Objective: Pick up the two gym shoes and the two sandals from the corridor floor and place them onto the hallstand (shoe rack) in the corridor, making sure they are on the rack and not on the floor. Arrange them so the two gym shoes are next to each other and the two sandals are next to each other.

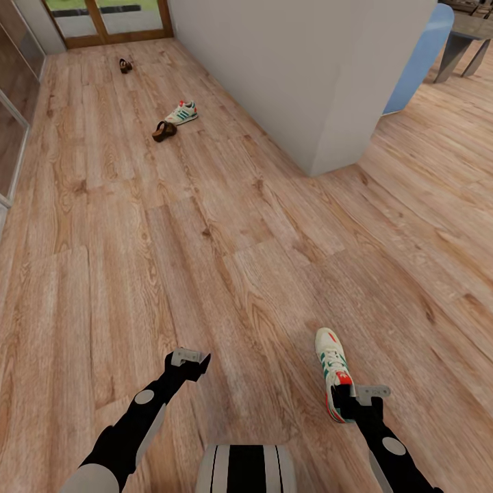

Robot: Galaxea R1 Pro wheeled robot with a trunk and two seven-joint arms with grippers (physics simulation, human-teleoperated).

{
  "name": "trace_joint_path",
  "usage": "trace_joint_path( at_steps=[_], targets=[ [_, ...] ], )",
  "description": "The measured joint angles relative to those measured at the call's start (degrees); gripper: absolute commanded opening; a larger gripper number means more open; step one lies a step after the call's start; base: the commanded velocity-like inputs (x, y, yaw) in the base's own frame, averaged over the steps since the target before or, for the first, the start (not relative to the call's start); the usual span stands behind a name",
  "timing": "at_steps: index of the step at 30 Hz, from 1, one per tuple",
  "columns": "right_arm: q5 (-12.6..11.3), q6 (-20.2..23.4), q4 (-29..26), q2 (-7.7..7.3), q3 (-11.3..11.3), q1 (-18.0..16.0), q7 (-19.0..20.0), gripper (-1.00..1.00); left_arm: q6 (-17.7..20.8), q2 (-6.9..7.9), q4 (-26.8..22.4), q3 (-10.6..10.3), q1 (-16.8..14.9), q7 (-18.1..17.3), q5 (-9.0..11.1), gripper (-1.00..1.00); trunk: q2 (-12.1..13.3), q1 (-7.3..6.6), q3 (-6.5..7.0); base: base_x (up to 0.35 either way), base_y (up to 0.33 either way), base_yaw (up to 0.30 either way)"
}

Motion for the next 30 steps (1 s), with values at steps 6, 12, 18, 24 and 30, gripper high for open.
trace_joint_path(
  at_steps=[6, 12, 18, 24, 30],
  targets=[
    [0.0, 0.0, 0.0, 0.02, 0.0, 0.0, 0.0, 1.0, 0.0, 0.04, 0.0, 0.0, 0.0, -0.1, 0.0, 1.0, 0.0, 0.0, 0.0, 0.002, 0.0, 0.0],
    [0.0, 0.0, 0.0, 0.07, 0.0, 0.0, 0.0, 1.0, 0.0, 0.05, -0.1, 0.0, 0.0, -0.1, 0.0, 1.0, 0.0, 0.0, 0.0, 0.0, 0.0, 0.0],
    [0.0, -0.1, 1.0, 0.08, 0.0, 0.0, 0.0, 1.0, 0.0, 0.06, -0.1, 0.0, 0.0, -0.1, 0.0, 1.0, 0.0, 0.0, 0.0, 0.0, 0.0, 0.0],
    [0.0, -0.3, 5.8, 0.14, 0.0, 0.0, 0.0, 1.0, 0.0, 0.06, -0.1, 0.0, 0.0, -0.1, 0.0, 1.0, 0.0, 0.0, 0.0, 0.0, 0.0, 0.0],
    [-0.1, -0.5, 8.5, 0.19, 0.0, 0.0, 0.0, 1.0, 0.0, 0.06, -0.1, -0.1, 0.0, -0.2, 0.0, 1.0, 0.0, 0.0, 0.0, 0.0, 0.0, 0.0]
  ],
)
